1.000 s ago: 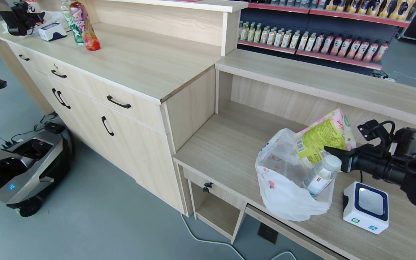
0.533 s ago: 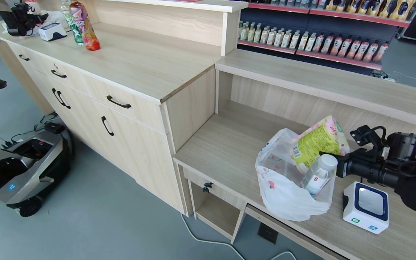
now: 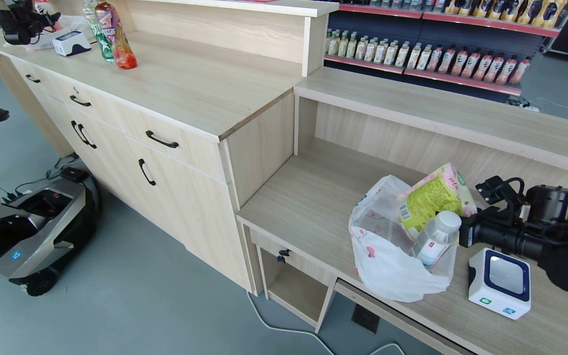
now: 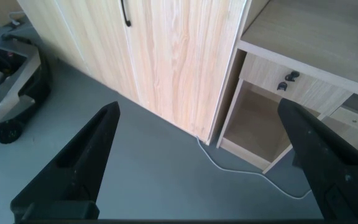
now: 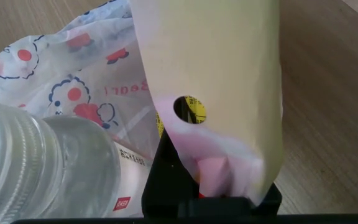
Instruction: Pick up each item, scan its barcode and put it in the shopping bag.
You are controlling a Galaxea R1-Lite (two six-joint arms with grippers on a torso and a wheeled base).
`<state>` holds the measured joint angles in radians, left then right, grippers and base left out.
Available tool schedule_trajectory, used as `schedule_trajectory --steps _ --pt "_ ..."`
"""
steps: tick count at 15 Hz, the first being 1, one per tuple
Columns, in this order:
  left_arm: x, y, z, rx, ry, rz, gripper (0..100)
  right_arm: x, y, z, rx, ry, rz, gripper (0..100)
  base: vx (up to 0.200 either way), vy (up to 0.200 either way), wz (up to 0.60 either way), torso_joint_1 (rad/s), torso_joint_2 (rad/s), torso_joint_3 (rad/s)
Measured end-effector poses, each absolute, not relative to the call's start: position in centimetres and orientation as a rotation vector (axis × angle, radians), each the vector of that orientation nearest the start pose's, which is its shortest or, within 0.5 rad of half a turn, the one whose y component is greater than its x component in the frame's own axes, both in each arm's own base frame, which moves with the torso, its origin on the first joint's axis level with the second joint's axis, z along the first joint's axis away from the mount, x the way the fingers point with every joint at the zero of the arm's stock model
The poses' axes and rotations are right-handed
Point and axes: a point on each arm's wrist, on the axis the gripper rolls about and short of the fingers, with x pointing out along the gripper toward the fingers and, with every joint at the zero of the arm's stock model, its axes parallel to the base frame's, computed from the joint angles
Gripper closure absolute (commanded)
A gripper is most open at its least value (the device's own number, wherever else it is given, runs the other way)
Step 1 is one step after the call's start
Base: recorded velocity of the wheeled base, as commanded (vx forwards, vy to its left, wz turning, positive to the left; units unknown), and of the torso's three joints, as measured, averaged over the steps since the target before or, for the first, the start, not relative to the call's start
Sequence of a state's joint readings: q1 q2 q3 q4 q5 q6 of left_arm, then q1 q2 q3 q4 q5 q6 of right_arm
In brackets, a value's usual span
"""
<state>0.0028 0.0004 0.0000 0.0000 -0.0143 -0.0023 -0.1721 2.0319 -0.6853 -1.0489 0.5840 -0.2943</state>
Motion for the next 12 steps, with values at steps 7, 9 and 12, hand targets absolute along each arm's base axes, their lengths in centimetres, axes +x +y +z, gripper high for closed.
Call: schedule_trajectory --steps 7,9,12 --pt "-2.28 -0.04 7.55 -0.003 0.000 -0.012 0 33.84 -4.90 8.55 -0.176 0.216 0.442 100 0.000 0.000 0.00 0.000 0.00 0.000" --pt "-2.28 -0.04 7.55 -0.003 0.000 -0.011 0 33.82 -4.91 8.51 -0.176 0.217 0.442 100 0.000 0.000 0.00 0.000 0.00 0.000" --pt "-2.28 -0.04 7.55 -0.003 0.000 -0.011 0 33.77 -4.87 8.48 -0.193 0.212 0.461 100 0.000 0.000 0.00 0.000 0.00 0.000"
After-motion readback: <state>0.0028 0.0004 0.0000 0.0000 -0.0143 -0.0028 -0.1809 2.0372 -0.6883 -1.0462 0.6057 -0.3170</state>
